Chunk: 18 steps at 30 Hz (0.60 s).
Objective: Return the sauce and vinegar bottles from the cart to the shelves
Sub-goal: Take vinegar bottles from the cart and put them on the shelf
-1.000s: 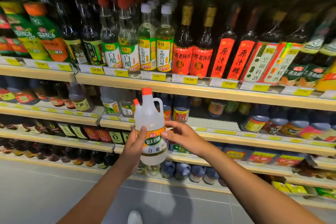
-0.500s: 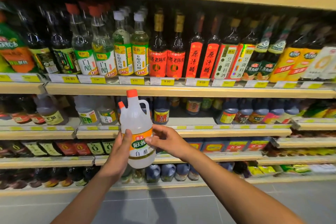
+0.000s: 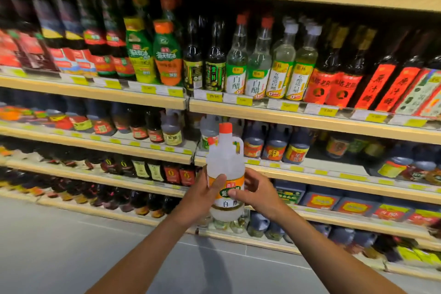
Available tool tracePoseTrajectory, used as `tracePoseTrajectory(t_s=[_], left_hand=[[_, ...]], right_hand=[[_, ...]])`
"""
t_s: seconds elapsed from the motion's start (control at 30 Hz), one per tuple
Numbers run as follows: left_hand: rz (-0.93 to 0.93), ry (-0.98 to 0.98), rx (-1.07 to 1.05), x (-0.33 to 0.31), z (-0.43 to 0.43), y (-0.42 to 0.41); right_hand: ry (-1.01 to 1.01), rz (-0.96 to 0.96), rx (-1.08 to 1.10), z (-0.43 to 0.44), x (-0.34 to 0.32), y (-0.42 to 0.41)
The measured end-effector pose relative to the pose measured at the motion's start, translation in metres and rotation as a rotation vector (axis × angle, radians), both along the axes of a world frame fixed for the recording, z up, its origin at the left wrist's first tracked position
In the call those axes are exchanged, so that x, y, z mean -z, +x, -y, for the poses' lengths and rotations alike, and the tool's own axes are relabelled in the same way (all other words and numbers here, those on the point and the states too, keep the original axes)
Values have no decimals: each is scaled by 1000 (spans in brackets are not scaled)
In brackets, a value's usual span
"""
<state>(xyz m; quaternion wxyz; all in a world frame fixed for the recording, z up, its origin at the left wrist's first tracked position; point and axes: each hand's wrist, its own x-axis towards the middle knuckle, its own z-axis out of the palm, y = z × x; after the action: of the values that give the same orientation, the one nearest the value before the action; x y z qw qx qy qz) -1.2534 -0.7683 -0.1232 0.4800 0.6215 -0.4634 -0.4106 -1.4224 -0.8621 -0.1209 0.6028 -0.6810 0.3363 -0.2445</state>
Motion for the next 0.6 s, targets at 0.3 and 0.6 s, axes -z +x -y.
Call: tracePoseTrajectory(t_s=[0.3,0.6], left_hand=[[47,92,-114,4,-42,85],[180,47,-178,12,-9,123]], right_hand=[[-56,-51,49,-39,10,76],[-176,-33,-9,-3,25,127]])
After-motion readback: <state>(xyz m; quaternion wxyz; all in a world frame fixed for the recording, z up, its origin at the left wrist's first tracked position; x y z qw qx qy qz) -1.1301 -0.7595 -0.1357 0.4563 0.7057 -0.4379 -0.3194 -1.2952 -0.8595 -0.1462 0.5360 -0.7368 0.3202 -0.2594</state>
